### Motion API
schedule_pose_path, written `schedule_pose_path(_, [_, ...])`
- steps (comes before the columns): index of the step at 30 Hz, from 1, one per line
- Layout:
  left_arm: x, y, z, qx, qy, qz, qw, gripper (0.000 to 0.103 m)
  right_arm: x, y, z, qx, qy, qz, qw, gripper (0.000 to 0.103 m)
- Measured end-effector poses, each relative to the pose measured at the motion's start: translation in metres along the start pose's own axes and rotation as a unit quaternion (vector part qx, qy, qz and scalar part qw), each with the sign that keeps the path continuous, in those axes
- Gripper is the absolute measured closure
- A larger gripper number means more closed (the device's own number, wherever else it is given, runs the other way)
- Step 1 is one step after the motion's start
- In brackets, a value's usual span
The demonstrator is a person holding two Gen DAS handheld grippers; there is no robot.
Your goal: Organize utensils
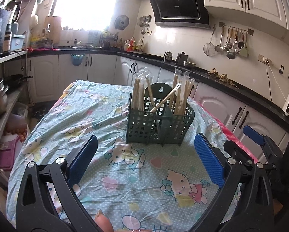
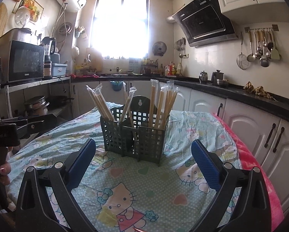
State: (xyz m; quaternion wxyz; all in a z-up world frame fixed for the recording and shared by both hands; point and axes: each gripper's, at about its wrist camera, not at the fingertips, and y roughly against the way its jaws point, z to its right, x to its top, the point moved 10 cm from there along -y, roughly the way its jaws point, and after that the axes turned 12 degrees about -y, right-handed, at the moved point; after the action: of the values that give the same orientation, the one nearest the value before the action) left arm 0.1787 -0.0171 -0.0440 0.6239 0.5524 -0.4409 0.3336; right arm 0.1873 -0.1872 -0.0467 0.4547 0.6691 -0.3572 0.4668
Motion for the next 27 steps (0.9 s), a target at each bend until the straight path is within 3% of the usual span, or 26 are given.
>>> schedule_pose_path(27, [0.0016,0.0029,-0.0009,0.005,0.001,0.003,1.0000,0.011,-0.0061,0.0001,0.0004,-0.003,0.005,0.002,1.000,0.007])
